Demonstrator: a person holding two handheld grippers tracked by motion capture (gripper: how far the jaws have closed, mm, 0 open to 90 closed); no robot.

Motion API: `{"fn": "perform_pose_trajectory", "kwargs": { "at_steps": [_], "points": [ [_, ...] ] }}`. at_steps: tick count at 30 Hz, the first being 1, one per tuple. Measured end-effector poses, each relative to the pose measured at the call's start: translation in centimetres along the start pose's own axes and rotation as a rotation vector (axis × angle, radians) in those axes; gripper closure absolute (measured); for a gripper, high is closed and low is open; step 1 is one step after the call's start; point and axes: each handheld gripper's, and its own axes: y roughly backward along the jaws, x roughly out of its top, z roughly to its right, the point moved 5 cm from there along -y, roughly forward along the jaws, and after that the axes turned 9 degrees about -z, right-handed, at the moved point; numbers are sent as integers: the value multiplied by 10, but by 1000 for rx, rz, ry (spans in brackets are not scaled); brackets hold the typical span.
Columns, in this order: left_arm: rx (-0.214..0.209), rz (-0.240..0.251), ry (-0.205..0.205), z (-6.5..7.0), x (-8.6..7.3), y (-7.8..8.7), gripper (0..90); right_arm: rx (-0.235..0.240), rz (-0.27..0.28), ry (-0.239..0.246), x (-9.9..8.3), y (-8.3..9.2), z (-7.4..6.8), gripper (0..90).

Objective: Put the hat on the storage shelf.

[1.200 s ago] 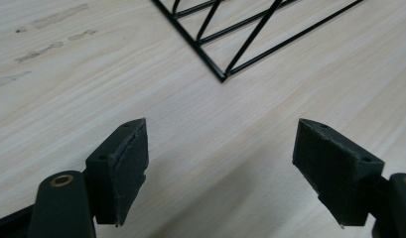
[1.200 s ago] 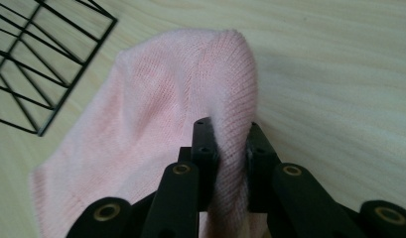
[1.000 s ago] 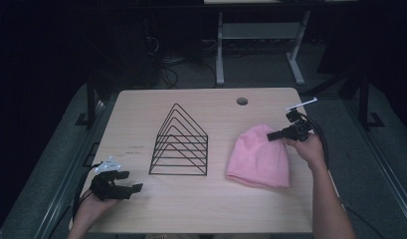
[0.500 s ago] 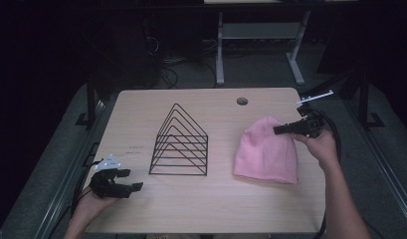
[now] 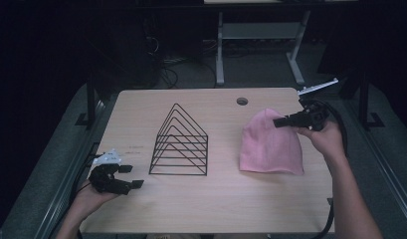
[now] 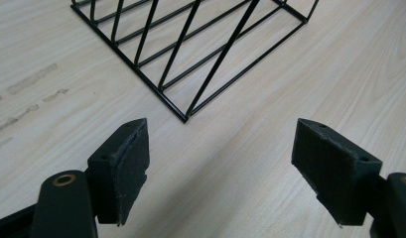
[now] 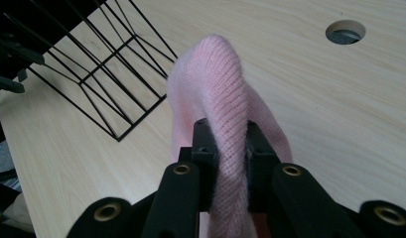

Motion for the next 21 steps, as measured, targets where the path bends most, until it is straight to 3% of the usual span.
{"fn": "perform_pose_trajectory", "kwargs": {
  "at_steps": [21],
  "points": [
    [-69,13,-94,9,34,35,229,-4,62,91,31,35,-39,794]
  ]
}}
